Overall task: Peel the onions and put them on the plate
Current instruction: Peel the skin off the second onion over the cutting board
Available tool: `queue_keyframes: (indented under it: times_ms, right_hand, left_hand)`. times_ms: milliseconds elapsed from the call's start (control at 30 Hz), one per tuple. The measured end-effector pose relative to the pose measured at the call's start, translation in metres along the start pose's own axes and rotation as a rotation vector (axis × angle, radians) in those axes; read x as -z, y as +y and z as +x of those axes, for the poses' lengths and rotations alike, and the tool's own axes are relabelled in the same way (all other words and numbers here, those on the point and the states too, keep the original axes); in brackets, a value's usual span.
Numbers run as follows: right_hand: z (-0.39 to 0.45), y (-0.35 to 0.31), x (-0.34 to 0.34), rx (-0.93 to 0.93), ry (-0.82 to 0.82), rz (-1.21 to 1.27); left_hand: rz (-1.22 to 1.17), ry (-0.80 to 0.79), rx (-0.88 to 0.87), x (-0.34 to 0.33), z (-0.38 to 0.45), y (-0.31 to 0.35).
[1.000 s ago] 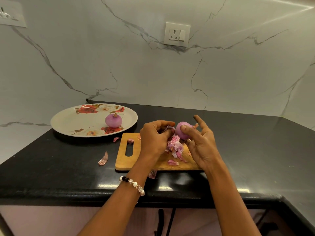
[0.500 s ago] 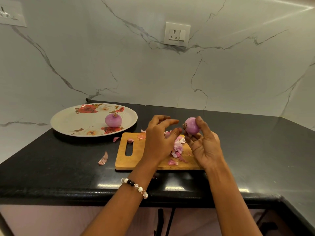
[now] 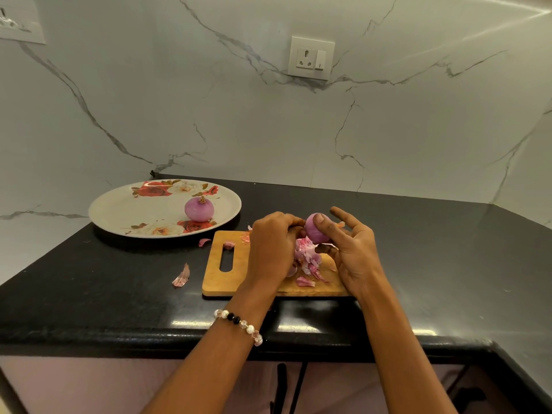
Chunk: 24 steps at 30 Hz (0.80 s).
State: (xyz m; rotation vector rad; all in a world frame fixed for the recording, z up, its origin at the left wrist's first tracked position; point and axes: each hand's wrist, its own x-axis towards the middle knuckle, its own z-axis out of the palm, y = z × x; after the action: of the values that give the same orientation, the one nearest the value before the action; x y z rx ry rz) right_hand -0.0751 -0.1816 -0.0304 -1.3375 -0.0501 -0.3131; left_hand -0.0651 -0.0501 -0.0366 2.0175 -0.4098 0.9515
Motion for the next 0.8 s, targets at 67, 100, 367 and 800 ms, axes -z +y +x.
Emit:
queue_keyframes:
  times_ms: [67,100,367,800]
  right_hand:
    - [-0.0004,-0.0003,-0.0004,0.003,0.001,0.003]
    - [-0.0008,-0.0007,-0.0005,0.004,0.0,0.011]
    - [-0.0004,0.0025,-0.0027,0.125,-0.056,-0.106]
    - [-0.0004,-0.0042,-0.0034,-0.004,-0.053,0.244]
  left_hand:
    - [0.032,-0.001,-0.013,0.0004,0.0005,-0.0005]
    - [0.052,-0.004,-0.026,-0.0001,0.0008,-0.0014]
    - [0.204,0.017,-0.04,0.0027,-0.0004,0.0013]
    - [-0.212,-0.033,0.214,0.0084,0.001,0.0066]
